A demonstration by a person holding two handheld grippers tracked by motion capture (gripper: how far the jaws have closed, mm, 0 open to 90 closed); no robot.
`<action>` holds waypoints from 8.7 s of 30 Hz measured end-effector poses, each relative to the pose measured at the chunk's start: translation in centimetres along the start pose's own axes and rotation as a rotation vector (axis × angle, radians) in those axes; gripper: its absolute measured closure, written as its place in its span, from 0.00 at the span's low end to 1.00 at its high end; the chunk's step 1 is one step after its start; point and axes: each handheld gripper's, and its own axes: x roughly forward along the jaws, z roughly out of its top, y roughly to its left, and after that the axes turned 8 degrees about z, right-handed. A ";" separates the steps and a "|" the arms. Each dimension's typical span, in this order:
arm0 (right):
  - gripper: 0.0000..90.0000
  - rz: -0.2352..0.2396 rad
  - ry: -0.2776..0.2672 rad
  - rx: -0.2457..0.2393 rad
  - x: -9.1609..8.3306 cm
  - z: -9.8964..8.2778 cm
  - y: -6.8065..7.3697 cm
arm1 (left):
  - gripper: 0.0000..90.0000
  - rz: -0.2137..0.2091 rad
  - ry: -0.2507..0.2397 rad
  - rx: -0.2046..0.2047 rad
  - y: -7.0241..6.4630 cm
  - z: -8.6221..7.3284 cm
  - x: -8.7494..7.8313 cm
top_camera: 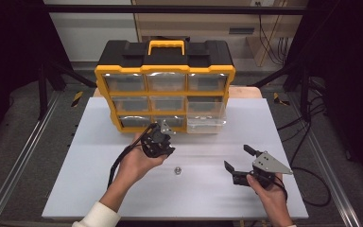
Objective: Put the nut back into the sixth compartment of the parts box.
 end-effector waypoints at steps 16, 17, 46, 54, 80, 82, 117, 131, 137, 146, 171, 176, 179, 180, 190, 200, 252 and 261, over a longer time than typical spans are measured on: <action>0.09 0.001 0.006 0.010 0.1 0.0 0.0 | 0.77 0.016 -0.031 -0.002 0.7 0.8 -2.1; 0.09 0.000 0.006 0.006 0.1 0.0 0.0 | 0.77 0.017 -0.035 -0.001 0.7 0.8 -2.2; 0.08 -0.005 0.004 0.004 0.0 0.0 0.0 | 0.77 0.034 -0.116 -0.011 1.7 3.4 -5.5; 0.08 -0.005 0.005 0.003 0.0 0.0 0.0 | 0.77 0.033 -0.126 -0.006 1.6 3.9 -5.8; 0.09 -0.008 0.006 0.003 0.0 0.0 -0.1 | 0.77 0.042 -0.144 0.020 1.6 5.2 -7.0; 0.09 -0.011 0.005 0.006 -0.1 0.0 -0.1 | 0.77 0.039 -0.152 0.020 1.8 5.2 -7.2; 0.08 -0.013 0.001 0.003 -0.1 -0.1 -0.3 | 0.77 0.044 -0.190 0.048 1.1 8.8 -8.4; 0.08 -0.013 0.000 0.005 -0.1 -0.1 -0.3 | 0.77 0.043 -0.212 0.043 1.0 9.9 -8.3; 0.08 -0.011 -0.002 0.009 -0.1 0.0 -0.2 | 0.77 0.039 -0.213 0.044 1.0 10.2 -8.2; 0.08 -0.019 -0.003 0.010 -0.1 0.0 -0.3 | 0.77 0.027 -0.222 0.053 0.3 10.9 -7.9; 0.08 -0.015 -0.008 0.008 0.0 -0.1 -0.3 | 0.77 0.020 -0.244 0.064 -0.8 12.8 -6.6; 0.08 -0.008 -0.001 -0.002 0.1 0.0 -0.2 | 0.77 0.025 -0.237 0.067 -1.1 13.1 -5.6; 0.08 -0.006 0.000 -0.003 0.1 0.0 -0.2 | 0.77 0.032 -0.256 0.061 -0.9 13.1 -5.2; 0.08 -0.007 0.003 0.000 0.1 0.0 -0.2 | 0.77 0.024 -0.264 0.064 -0.9 13.1 -5.1; 0.08 -0.003 0.007 -0.002 0.2 0.0 -0.1 | 0.51 0.049 -0.349 0.082 -1.4 11.8 -7.4; 0.08 -0.005 0.008 -0.004 0.1 0.0 -0.2 | 0.37 0.044 -0.367 0.054 -1.2 10.0 -7.8; 0.07 -0.025 -0.009 -0.002 -0.2 0.0 -0.2 | 0.09 -0.046 -0.140 -0.003 -3.0 1.6 -0.8; 0.07 -0.024 -0.008 -0.002 -0.2 0.0 -0.2 | 0.08 -0.050 -0.117 -0.007 -2.9 0.9 0.0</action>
